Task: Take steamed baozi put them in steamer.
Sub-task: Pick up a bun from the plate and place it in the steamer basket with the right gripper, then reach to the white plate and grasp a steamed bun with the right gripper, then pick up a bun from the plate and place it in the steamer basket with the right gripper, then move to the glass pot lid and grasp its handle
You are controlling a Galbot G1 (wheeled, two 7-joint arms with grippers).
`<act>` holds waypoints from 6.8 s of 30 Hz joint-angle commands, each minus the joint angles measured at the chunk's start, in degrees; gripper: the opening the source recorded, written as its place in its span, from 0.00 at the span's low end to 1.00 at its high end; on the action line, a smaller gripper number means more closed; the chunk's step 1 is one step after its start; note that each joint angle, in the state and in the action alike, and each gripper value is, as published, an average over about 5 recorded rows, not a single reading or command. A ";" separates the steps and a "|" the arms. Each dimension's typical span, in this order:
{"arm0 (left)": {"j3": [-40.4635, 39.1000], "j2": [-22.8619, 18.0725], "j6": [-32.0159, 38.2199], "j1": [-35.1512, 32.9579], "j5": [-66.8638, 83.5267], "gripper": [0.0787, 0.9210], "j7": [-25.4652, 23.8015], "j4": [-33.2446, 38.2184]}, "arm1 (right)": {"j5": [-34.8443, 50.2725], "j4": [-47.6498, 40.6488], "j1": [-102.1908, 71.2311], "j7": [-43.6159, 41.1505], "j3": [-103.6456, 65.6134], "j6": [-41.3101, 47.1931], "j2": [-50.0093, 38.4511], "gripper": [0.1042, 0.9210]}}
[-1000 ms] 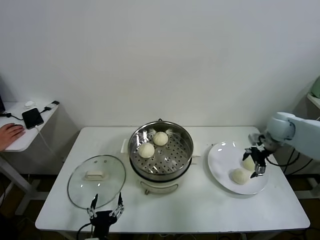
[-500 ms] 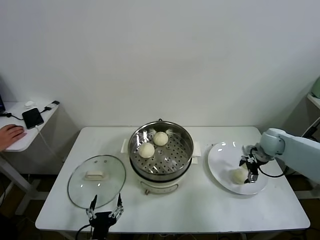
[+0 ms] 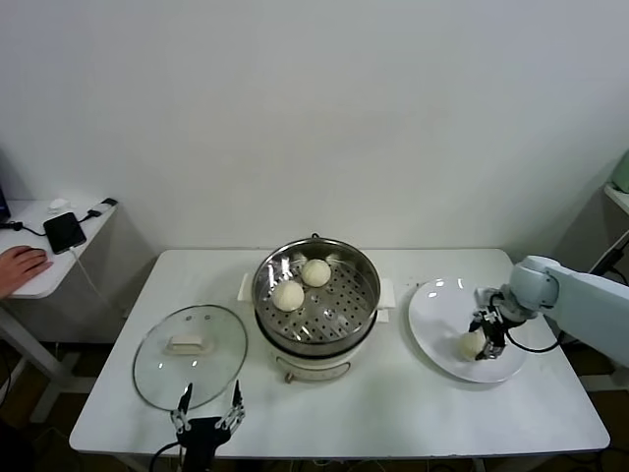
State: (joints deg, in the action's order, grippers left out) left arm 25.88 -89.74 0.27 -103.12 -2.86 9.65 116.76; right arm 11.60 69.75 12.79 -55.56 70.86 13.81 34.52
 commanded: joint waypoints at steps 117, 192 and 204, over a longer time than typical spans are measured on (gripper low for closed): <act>0.46 0.03 1.41 -0.85 0.87 0.88 0.09 0.42 | -9.71 -33.03 -6.38 -5.79 -10.78 -17.38 12.55 0.88; -1.41 0.83 0.63 -0.79 1.61 0.88 -0.17 4.36 | 38.92 2.91 32.16 6.63 19.91 5.36 28.76 0.87; -1.14 1.81 3.51 1.34 1.45 0.88 0.19 3.60 | 35.14 4.49 6.15 36.07 -27.89 -1.45 6.35 0.88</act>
State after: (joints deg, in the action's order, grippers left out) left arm 24.46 -88.72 2.18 -103.41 -1.37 9.61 121.34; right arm 50.45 72.34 37.14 -37.73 77.64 18.56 57.36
